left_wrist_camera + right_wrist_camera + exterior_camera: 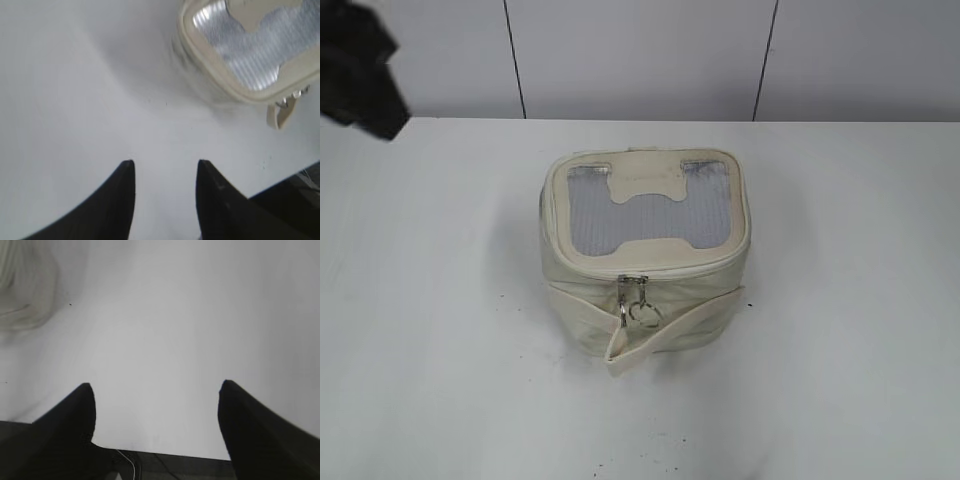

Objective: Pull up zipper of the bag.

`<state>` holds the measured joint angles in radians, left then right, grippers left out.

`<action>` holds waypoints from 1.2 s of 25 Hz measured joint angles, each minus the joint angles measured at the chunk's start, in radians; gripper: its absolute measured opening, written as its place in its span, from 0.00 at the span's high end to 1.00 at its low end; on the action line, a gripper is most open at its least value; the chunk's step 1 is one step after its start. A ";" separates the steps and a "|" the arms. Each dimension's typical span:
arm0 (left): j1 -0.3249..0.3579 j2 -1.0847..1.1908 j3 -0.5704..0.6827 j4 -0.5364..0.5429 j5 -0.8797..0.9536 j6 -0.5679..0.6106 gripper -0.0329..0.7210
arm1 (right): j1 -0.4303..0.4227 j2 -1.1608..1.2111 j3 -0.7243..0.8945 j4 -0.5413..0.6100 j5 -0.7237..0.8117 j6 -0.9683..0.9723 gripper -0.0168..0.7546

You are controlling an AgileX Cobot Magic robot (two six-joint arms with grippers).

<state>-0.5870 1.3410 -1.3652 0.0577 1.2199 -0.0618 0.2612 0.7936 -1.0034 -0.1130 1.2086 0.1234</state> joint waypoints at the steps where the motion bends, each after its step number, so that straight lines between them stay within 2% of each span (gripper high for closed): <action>1: 0.000 -0.054 0.064 -0.003 0.001 -0.009 0.54 | 0.000 -0.035 0.000 0.005 0.001 0.000 0.21; 8: 0.000 -0.543 0.404 -0.007 -0.043 -0.075 0.54 | 0.000 -0.278 0.034 0.030 0.003 -0.001 0.22; 18: 0.000 -1.143 0.693 -0.015 -0.106 -0.094 0.54 | 0.000 -0.617 0.337 0.059 0.005 -0.070 0.22; 22: 0.000 -1.279 0.789 -0.034 -0.096 -0.050 0.54 | 0.000 -0.732 0.442 0.073 0.007 -0.101 0.22; 30: 0.000 -1.317 0.828 -0.049 -0.163 -0.037 0.54 | 0.000 -0.799 0.494 0.113 -0.120 -0.130 0.22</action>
<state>-0.5870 0.0237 -0.5367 0.0086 1.0574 -0.0988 0.2612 -0.0058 -0.5097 0.0000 1.0887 -0.0064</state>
